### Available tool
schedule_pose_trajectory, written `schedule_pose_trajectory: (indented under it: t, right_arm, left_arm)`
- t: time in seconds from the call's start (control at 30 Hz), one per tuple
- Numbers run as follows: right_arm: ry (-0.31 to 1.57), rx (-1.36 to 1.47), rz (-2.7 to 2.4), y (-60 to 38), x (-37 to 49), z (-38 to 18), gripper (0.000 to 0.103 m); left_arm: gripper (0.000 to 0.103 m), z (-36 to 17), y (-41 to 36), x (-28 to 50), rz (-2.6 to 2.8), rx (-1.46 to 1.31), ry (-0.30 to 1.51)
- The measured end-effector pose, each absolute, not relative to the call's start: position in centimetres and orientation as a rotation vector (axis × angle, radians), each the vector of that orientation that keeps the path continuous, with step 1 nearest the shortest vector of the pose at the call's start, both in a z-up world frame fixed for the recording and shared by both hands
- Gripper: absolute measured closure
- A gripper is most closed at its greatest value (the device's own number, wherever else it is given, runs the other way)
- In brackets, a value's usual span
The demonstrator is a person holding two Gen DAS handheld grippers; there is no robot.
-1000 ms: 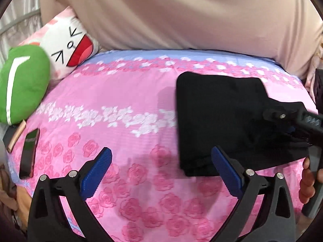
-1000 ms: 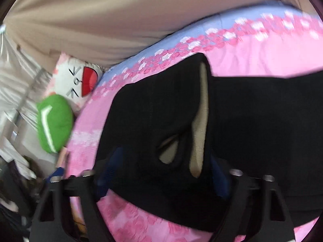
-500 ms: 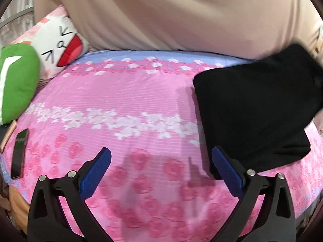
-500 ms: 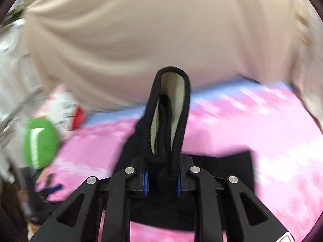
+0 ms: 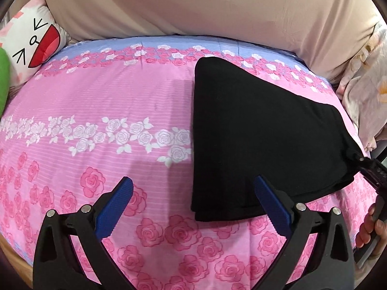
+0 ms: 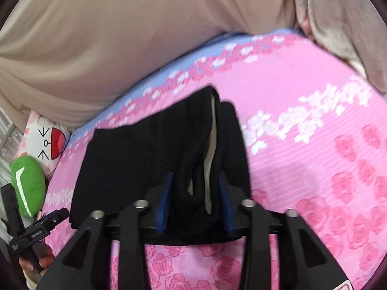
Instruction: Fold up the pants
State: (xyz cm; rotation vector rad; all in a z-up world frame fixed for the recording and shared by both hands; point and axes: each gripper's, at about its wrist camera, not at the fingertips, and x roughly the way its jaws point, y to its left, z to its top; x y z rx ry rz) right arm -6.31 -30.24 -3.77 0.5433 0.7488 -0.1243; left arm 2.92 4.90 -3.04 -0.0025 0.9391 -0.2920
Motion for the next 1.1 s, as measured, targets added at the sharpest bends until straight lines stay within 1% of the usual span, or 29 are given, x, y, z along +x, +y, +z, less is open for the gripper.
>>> schedule_pose_trajectory:
  t: [0.03,0.1,0.13,0.17,0.2,0.23,0.27,0.37,0.4,0.43,0.47,0.5,0.53,0.57,0.6,0.63,0.73,0.87,1.07,1.1]
  right_arm:
    - [0.729,0.539,-0.131,-30.4,-6.4,-3.3,0.036]
    - [0.748,0.525,-0.098,-30.3,-5.8,-3.5,0.036]
    - [0.771,0.512,-0.089,-30.1,-5.0,-3.8,0.037]
    - [0.783,0.493,-0.098,-29.8,-4.3,-4.1,0.043]
    - [0.798,0.450,-0.107,-29.3,-3.5,-4.4,0.074]
    - [0.813,0.406,-0.123,-28.9,-2.9,-4.3,0.085]
    - [0.800,0.398,-0.113,-28.6,-2.8,-3.8,0.086]
    - [0.682,0.375,-0.104,-28.8,-3.9,-0.5,0.088]
    - [0.686,0.364,-0.122,-29.2,-3.8,-0.8,0.088]
    - [0.723,0.359,-0.146,-29.8,-3.3,-1.8,0.084]
    - [0.801,0.348,-0.194,-30.4,-2.6,-3.7,0.083]
    - [0.836,0.362,-0.205,-30.8,-2.6,-4.9,0.075]
    - [0.820,0.429,-0.186,-31.2,-3.2,-5.5,0.070]
    - [0.795,0.478,-0.174,-31.5,-3.9,-5.4,0.062]
    - [0.787,0.503,-0.185,-31.7,-4.6,-5.0,0.041]
    - [0.769,0.496,-0.211,-31.6,-5.2,-4.6,0.036]
    - [0.791,0.470,-0.217,-31.5,-5.5,-4.7,0.036]
    - [0.826,0.527,-0.171,-31.4,-5.1,-6.1,0.035]
    - [0.840,0.515,-0.192,-30.5,-4.9,-6.9,0.028]
    - [0.842,0.528,-0.194,-30.7,-4.9,-7.1,0.025]
  left_arm:
    - [0.005,-3.2,4.7,3.0,-0.292,0.004,0.940]
    - [0.005,-3.5,4.2,3.1,-0.292,0.017,0.942]
    - [0.005,-3.6,3.9,3.1,-0.290,0.027,0.941]
    - [0.005,-3.6,3.4,3.1,-0.281,0.044,0.935]
    - [0.005,-3.6,3.0,3.0,-0.274,0.062,0.927]
    - [0.005,-3.5,2.7,3.0,-0.270,0.077,0.921]
    - [0.005,-3.3,2.3,2.9,-0.264,0.098,0.908]
    - [0.005,-2.9,1.6,3.0,-0.256,0.130,0.878]
    - [0.005,-2.8,1.4,3.2,-0.260,0.131,0.875]
    - [0.005,-2.9,1.3,3.4,-0.262,0.128,0.877]
    - [0.005,-3.0,1.2,3.7,-0.265,0.120,0.882]
    - [0.005,-3.2,1.1,4.0,-0.267,0.117,0.889]
    - [0.005,-3.4,0.9,4.3,-0.265,0.117,0.898]
    - [0.005,-3.5,0.8,4.5,-0.265,0.119,0.903]
    - [0.005,-3.7,0.7,4.6,-0.266,0.120,0.908]
    - [0.005,-3.8,0.6,4.7,-0.268,0.120,0.912]
    - [0.005,-4.2,0.2,4.8,-0.281,0.120,0.916]
    - [0.005,-4.5,0.0,5.2,-0.306,0.090,0.932]
    - [0.005,-4.8,-0.3,5.7,-0.333,0.062,0.952]
    - [0.005,-4.9,-0.3,5.9,-0.344,0.052,0.958]
